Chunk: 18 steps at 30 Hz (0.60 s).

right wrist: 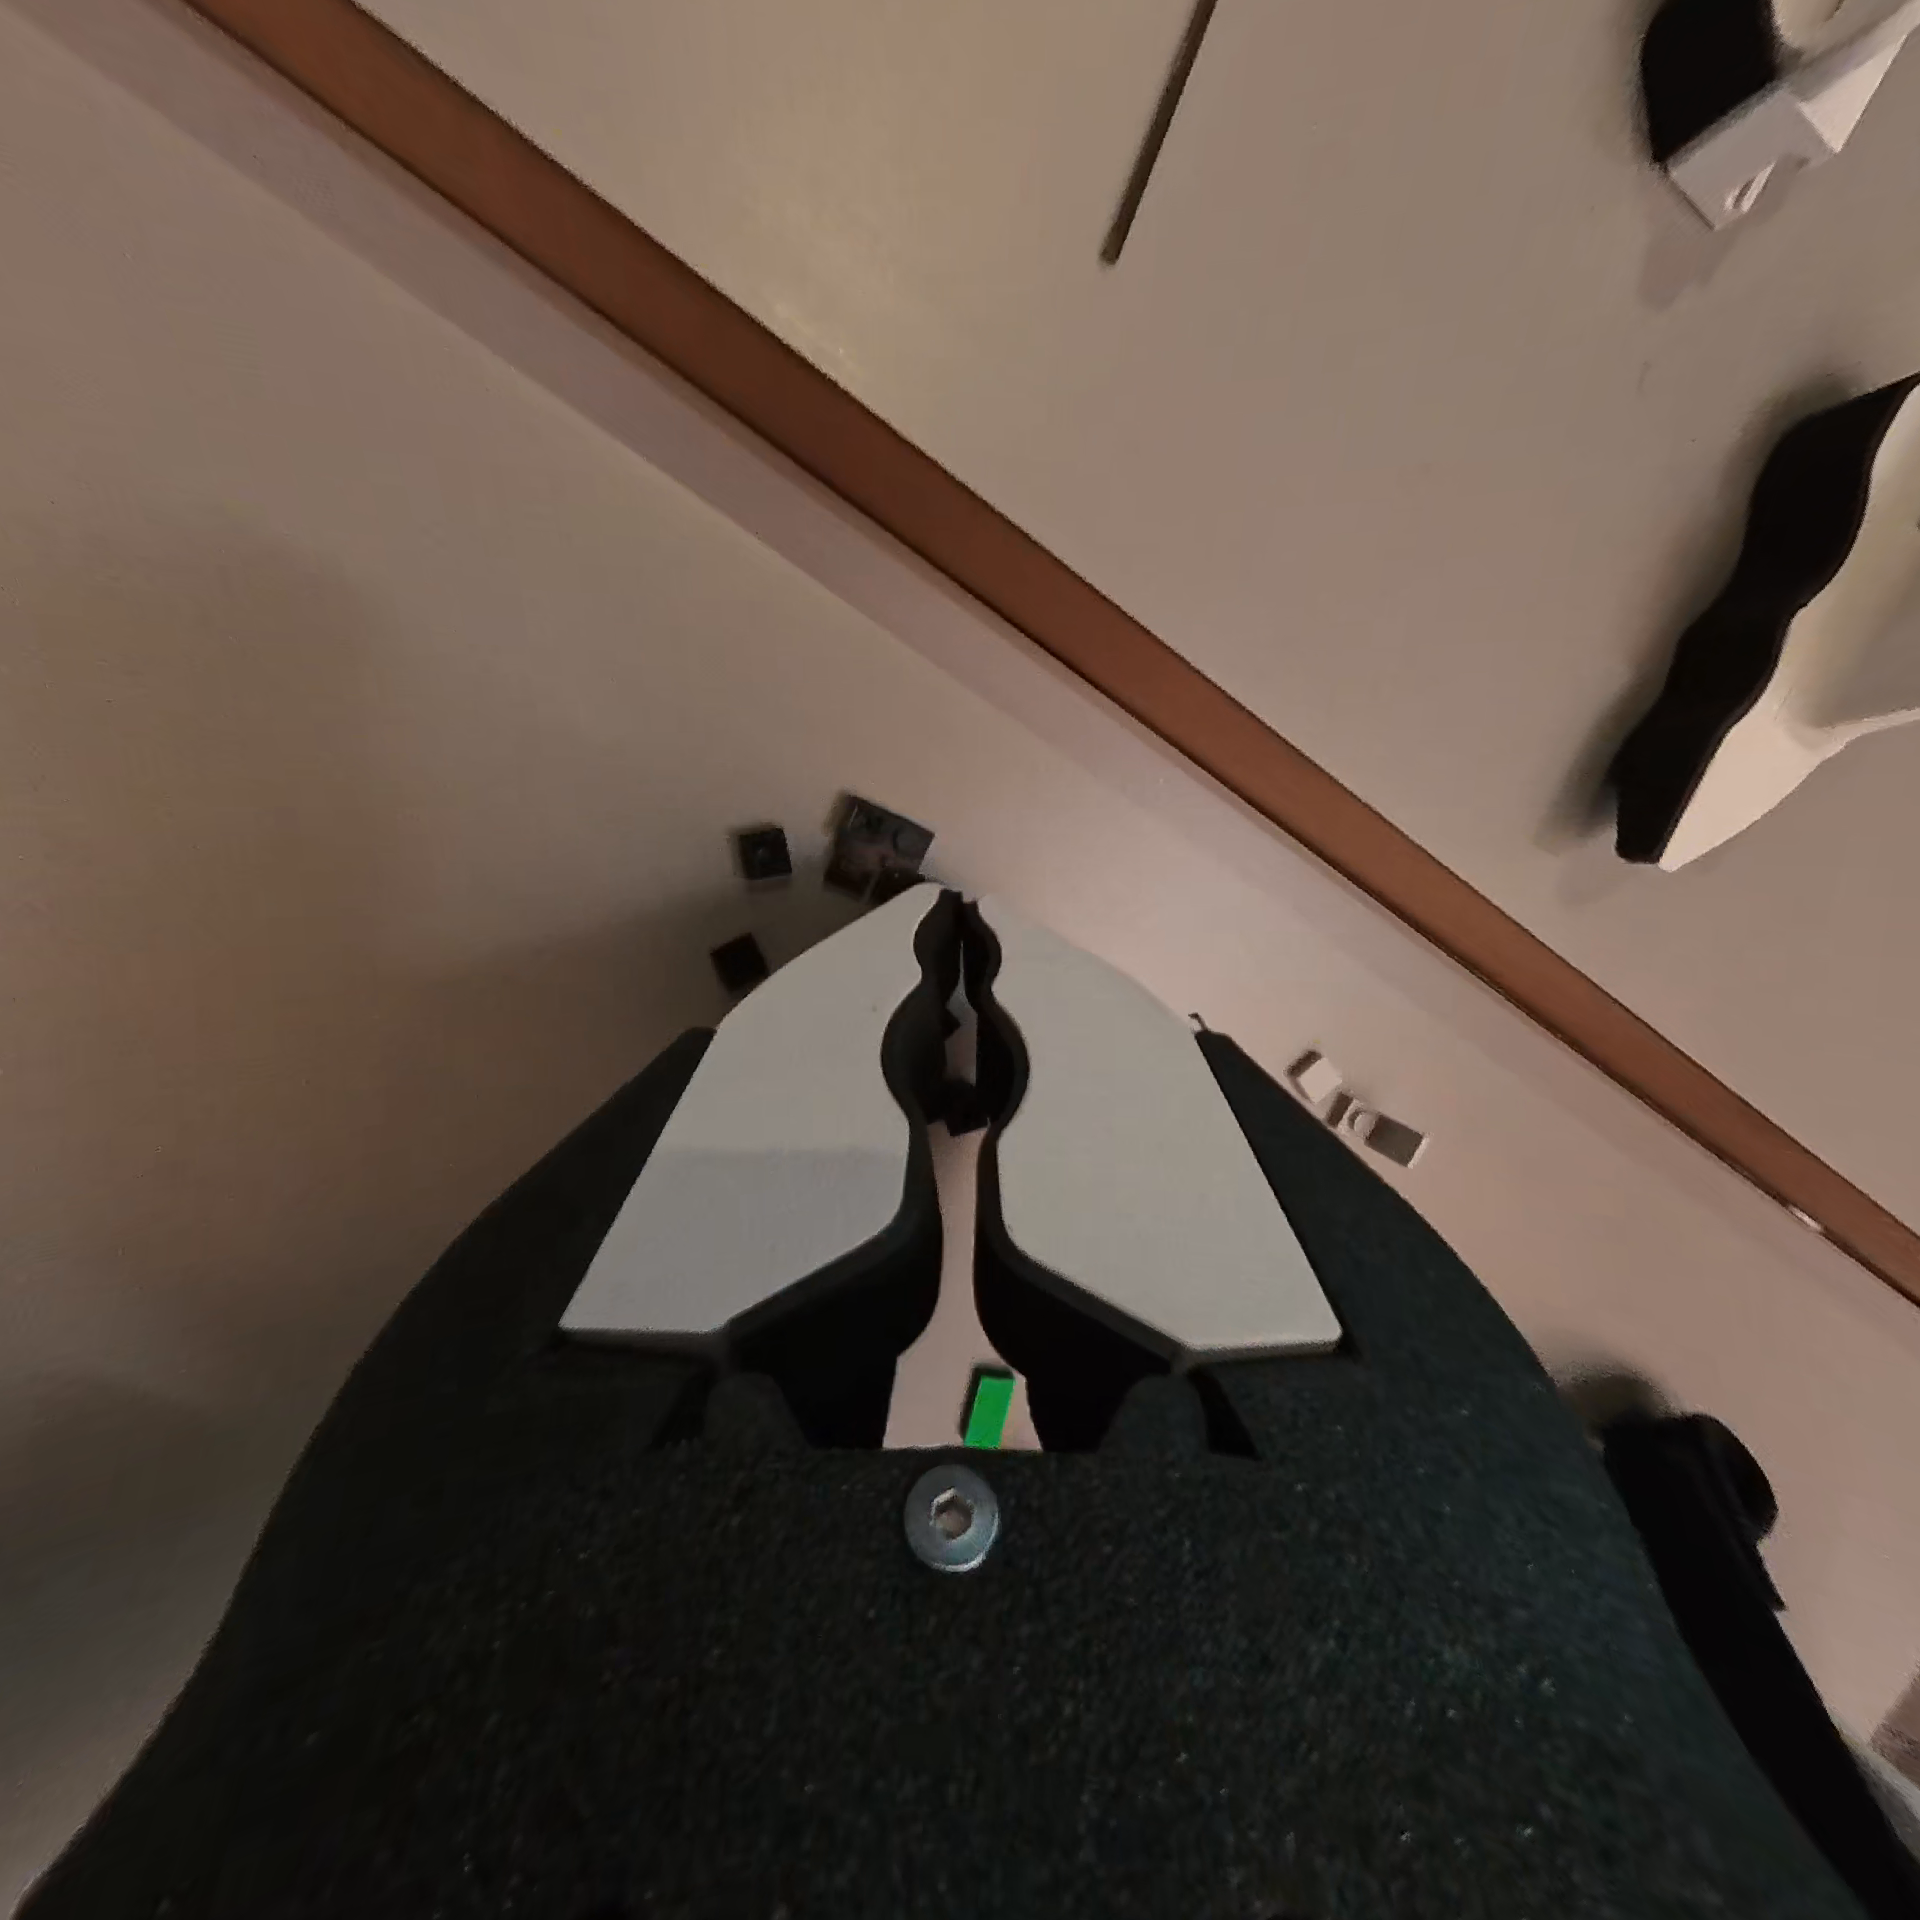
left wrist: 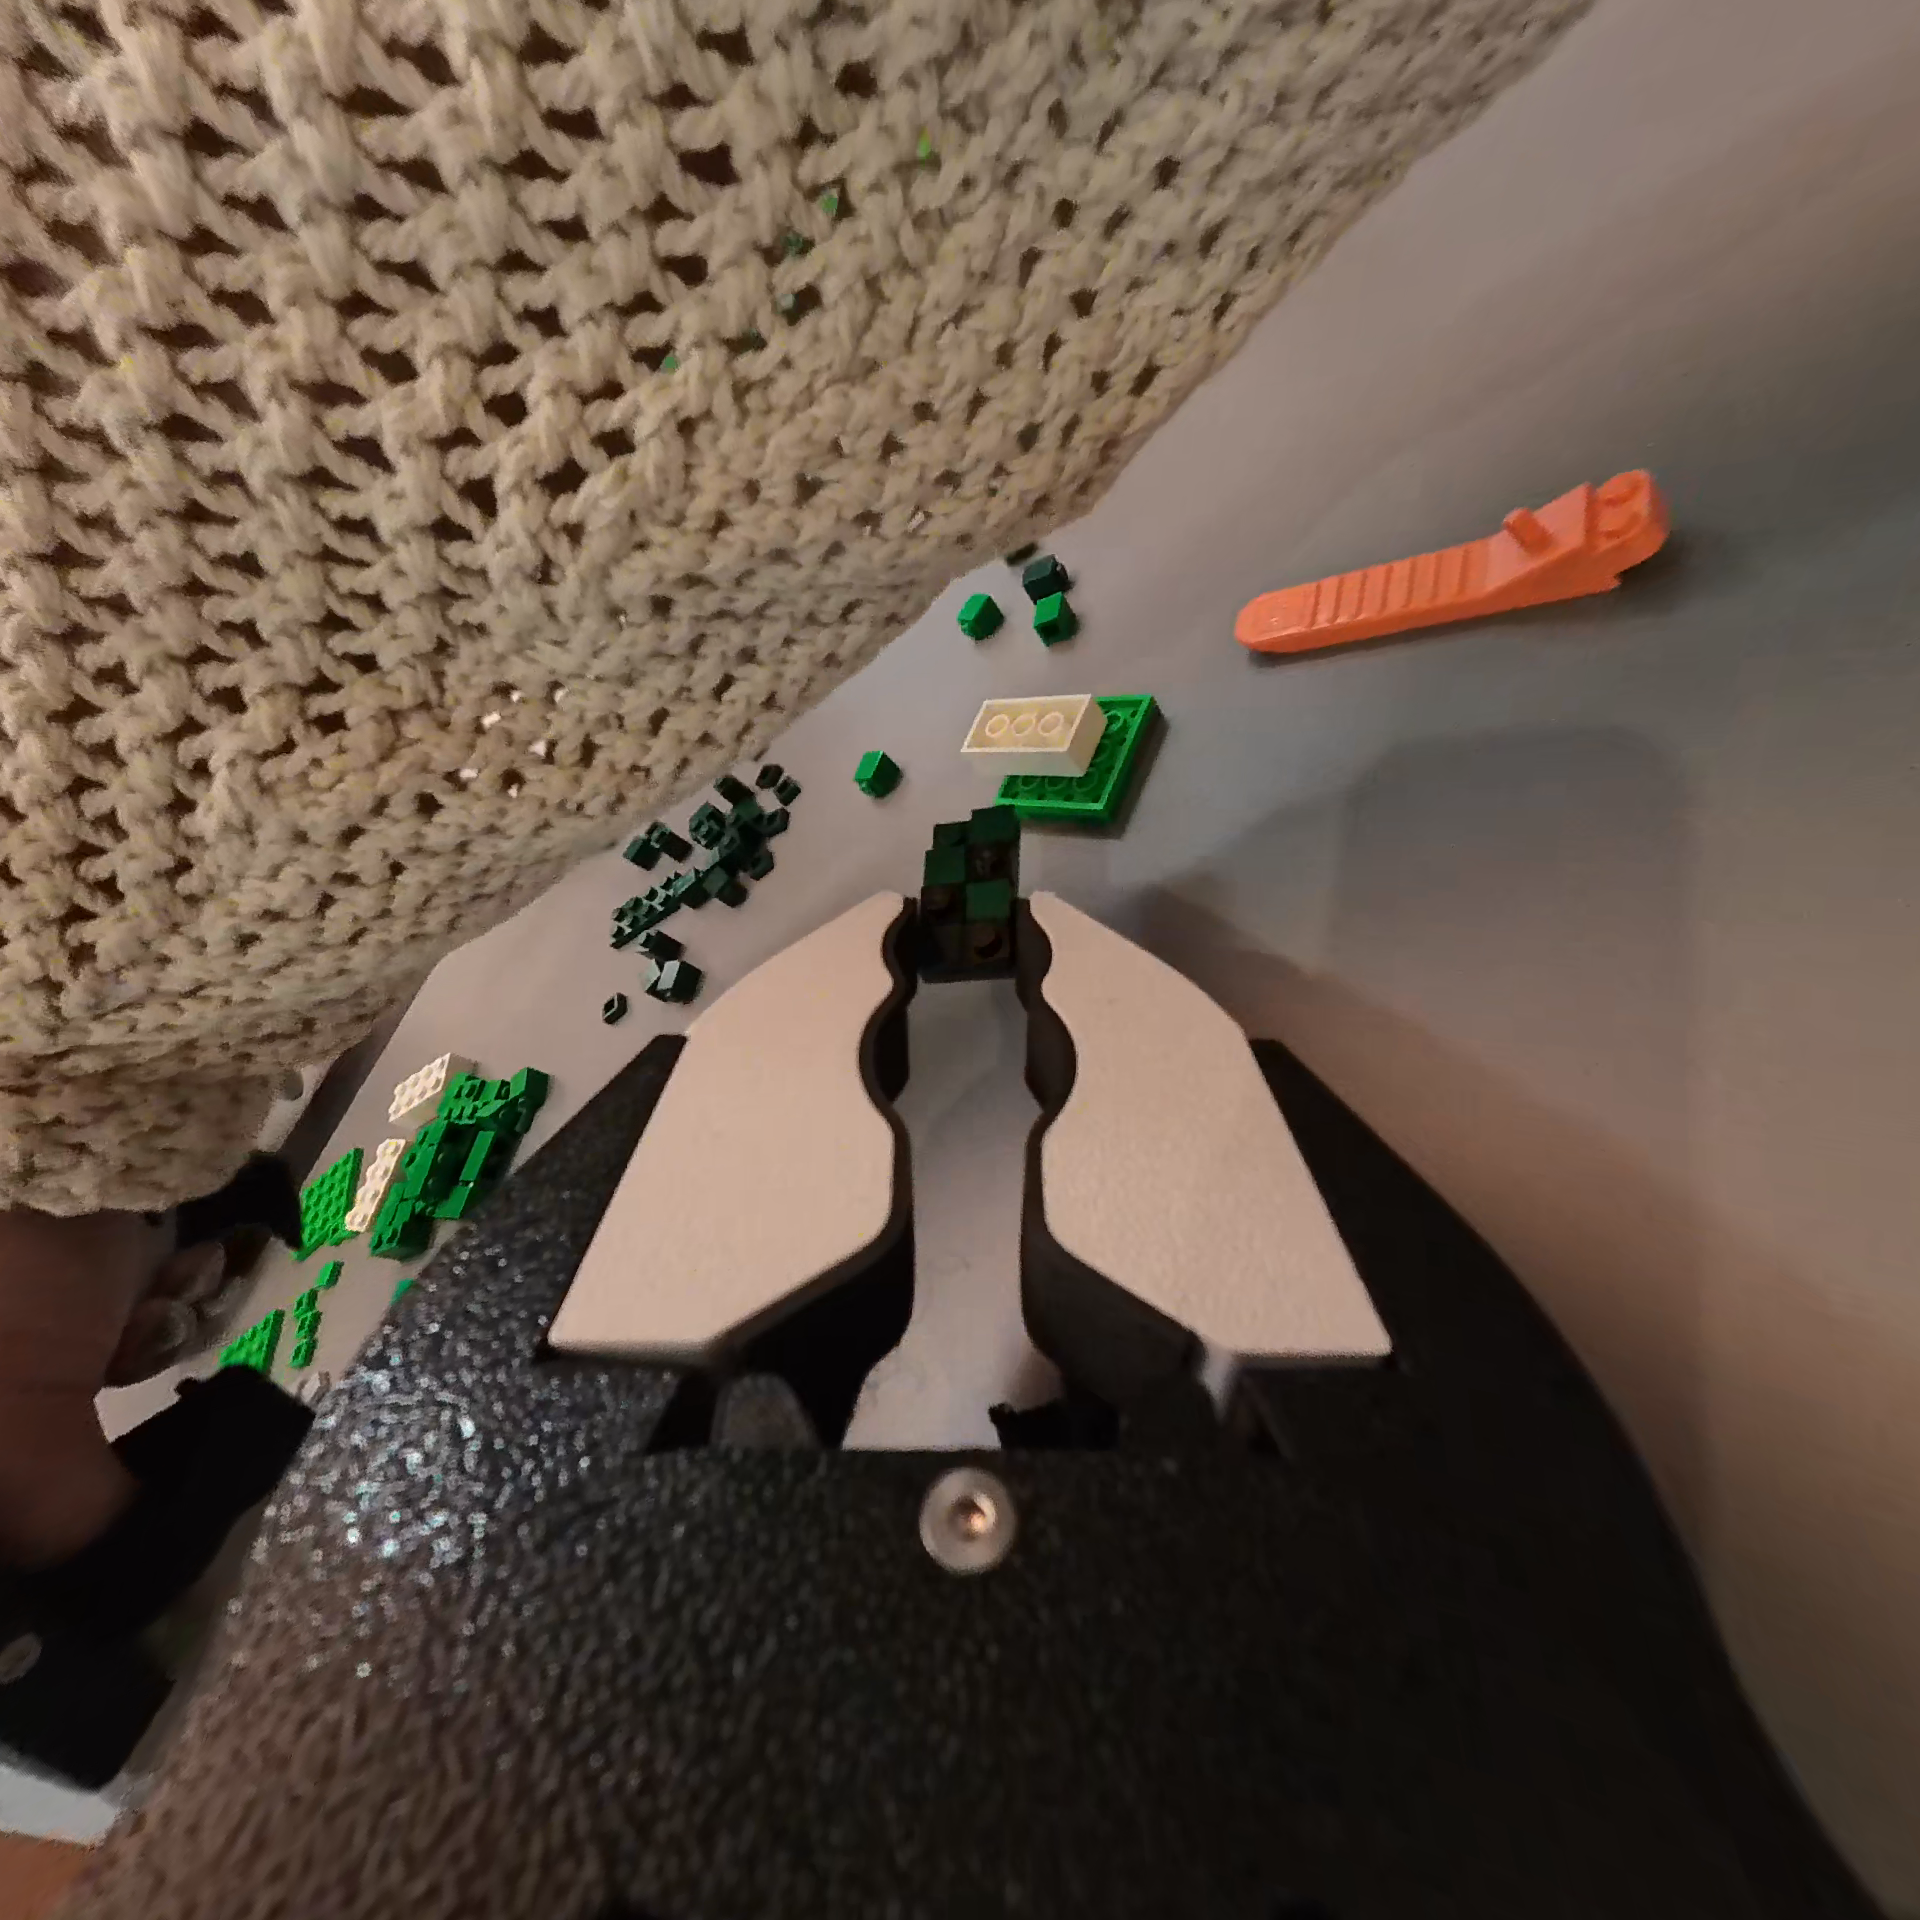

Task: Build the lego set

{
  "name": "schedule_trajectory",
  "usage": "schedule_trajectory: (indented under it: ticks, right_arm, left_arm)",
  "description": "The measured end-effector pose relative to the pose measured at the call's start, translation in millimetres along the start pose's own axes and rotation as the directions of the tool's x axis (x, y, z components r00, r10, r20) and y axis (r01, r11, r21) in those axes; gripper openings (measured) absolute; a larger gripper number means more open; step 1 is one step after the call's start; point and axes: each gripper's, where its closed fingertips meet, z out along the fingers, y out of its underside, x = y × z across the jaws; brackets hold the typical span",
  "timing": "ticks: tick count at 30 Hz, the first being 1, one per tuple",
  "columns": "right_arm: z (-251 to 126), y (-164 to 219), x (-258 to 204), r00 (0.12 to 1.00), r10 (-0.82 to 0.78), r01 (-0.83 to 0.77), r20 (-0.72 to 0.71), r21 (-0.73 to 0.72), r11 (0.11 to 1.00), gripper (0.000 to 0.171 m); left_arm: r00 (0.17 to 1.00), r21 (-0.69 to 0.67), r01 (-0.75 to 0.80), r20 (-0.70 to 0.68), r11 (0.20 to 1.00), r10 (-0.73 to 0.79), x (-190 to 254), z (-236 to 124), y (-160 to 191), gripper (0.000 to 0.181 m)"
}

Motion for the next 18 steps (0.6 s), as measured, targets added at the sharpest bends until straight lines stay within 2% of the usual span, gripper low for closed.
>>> schedule_trajectory:
  ticks: [3,8,13,18]
  right_arm:
    - [3,2,-3,0.999,-0.003,0.004,0.034,-0.013,1.000,0.000]
    - [-1,6,-21,0.983,-0.014,0.021,0.183,-0.036,0.999,0.000]
    - [-4,0,-17,0.982,-0.129,0.127,0.139,0.027,0.992,0.004]
    - [-2,0,-16,0.967,-0.233,0.233,0.106,0.017,0.972,0.011]
  left_arm:
    - [1.000,0.000,-0.001,0.001,1.000,0.001,0,0,0,0.017]
    - [1.000,0.001,0.000,0.001,1.000,0.000,0,0,0,0.017]
    - [1.000,-0.006,-0.009,-0.006,1.000,0.009,2,1,0,0.017]
    - [1.000,-0.007,-0.007,-0.008,1.000,0.007,2,1,1,0.017]
